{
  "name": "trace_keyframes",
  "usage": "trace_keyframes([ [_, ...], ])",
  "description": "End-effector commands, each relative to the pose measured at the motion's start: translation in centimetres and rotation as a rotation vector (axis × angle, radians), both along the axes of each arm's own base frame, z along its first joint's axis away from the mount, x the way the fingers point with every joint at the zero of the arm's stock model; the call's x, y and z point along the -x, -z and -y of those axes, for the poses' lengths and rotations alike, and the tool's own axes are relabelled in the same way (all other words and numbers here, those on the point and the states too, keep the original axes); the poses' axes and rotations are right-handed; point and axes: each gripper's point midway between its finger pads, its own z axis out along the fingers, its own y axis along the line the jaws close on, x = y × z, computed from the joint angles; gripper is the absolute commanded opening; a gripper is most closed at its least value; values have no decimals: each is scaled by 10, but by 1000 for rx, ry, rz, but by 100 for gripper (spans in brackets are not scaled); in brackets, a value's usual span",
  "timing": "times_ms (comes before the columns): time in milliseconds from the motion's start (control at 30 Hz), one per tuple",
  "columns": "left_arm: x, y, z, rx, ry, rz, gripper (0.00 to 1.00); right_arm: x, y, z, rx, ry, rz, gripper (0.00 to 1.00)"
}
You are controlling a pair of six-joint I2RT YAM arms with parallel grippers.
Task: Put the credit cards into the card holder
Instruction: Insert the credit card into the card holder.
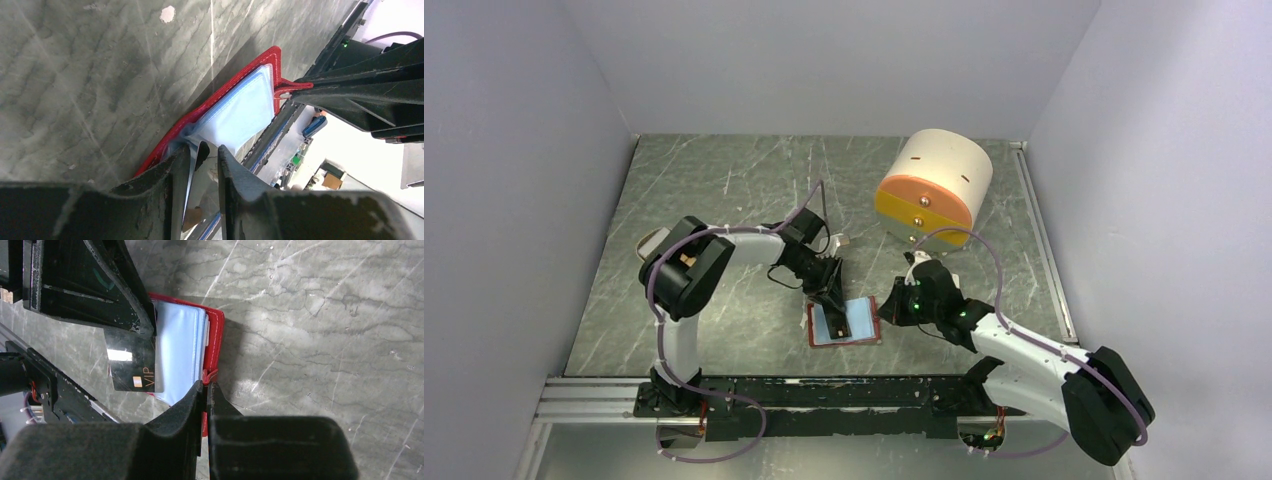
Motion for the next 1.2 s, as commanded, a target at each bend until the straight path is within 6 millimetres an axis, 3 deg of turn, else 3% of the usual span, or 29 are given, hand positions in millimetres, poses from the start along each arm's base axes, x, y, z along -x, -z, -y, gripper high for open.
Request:
trace_keyframes([
  [0,-10,-3,2,-45,-20,82,34,-2,-3,0,-23,10,10,7],
  [233,-13,-9,5,-23,-55,107,36,-2,-2,2,-7,2,15,7],
  [500,-8,-10,3,-22,-72,98,23,-2,-2,3,7,0,18,7],
  [767,-10,-19,7,-3,-80,117,30,-4,-1,1,4,-3,9,8],
  [933,-3,-9,9,-8,-65,89,21,-4,0,0,4,-4,8,7],
  [1167,-3,-6,9,-31,-70,101,28,-4,-1,-1,0,-6,11,8],
])
